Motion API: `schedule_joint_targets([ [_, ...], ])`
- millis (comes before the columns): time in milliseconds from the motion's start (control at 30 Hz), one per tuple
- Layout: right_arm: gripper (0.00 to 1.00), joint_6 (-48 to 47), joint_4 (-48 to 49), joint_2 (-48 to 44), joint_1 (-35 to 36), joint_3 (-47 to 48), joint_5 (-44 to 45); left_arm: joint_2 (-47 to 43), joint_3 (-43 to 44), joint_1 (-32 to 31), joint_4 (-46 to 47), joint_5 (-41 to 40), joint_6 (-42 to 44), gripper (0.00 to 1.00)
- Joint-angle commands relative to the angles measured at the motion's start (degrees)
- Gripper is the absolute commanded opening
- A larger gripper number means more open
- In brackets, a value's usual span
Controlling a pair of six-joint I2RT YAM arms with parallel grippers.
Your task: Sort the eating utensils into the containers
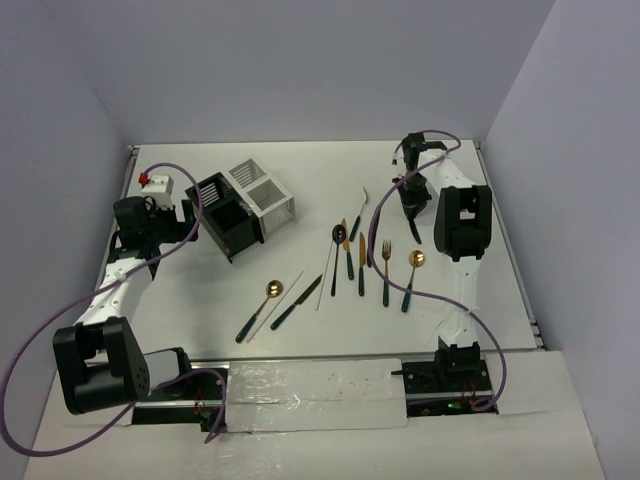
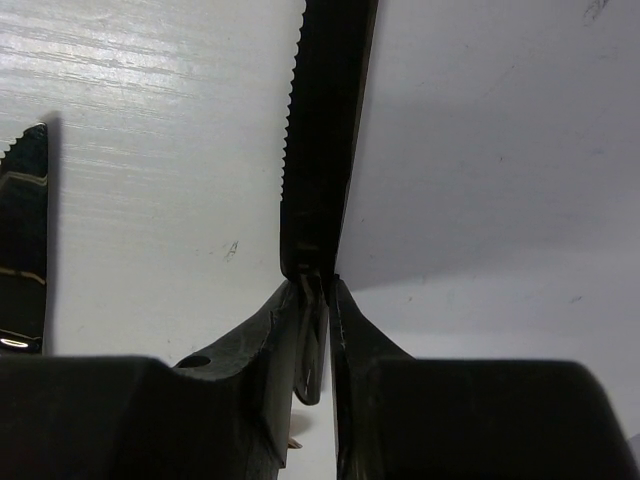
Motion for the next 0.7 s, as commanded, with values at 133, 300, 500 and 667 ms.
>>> schedule_joint_targets([
  [133,0.00,-2.77,4.08,0.49,0.18,-1.67,1.16,-0.17,2.69,0.39,1.82,-0.51,-0.24,0.99],
  [300,0.00,-4.00,8.30,-4.43,0.27,-6.50,0.02,0.01,2.86,0.48,1.64,-0.69,-0.32,0.99],
  [500,0.00,-5.23,10.59,-7.87,0.45,-9.23,0.19,-0.52,2.77,0.47,1.64,-1.04,-0.24,0.99],
  [667,0.00,-5.41,11.65,-9.80,0.45,-10.73,-0.51,-0.61,2.77,0.39,1.73,-0.95,-0.15,0.99],
])
